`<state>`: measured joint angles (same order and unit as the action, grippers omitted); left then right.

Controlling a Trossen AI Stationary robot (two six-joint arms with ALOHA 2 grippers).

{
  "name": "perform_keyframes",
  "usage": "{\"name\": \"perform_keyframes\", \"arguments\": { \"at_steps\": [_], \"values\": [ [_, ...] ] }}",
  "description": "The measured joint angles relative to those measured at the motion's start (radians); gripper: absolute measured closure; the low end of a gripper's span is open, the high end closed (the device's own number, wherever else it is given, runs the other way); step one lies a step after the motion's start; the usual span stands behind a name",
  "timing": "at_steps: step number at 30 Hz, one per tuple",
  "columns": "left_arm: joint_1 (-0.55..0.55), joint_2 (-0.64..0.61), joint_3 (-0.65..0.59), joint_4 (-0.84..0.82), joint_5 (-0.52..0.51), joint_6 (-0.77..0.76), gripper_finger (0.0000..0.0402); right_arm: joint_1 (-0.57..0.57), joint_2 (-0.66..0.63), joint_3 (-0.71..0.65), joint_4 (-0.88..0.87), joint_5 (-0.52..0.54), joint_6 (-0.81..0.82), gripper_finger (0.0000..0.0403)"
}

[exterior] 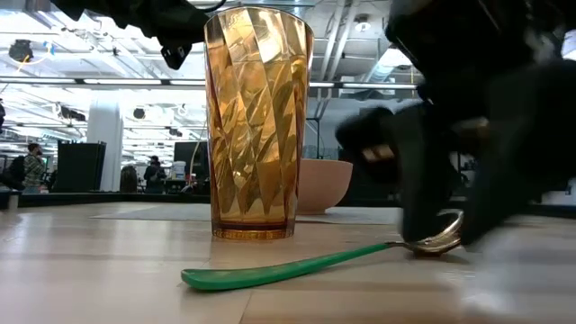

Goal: Pick & Place Utensil
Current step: Put the green spoon into the light orange bowl

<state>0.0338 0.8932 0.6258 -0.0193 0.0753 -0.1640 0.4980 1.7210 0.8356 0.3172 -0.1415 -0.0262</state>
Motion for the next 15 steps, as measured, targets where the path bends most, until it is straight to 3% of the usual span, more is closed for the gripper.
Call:
{"name": "perform_keyframes", "arguments": {
  "at_steps": [8, 15],
  "values": [
    [0.000, 0.000, 0.000, 0.000, 0.000, 0.002, 0.0345, 0.019, -0.086, 0.001, -0.054, 0.140, -0.058, 0.0301],
    [0.000, 0.000, 0.000, 0.000, 0.000, 0.002, 0.0345, -0.008, -0.009, 0.001, -0.028, 0.142, -0.018, 0.0301]
  ]
}}
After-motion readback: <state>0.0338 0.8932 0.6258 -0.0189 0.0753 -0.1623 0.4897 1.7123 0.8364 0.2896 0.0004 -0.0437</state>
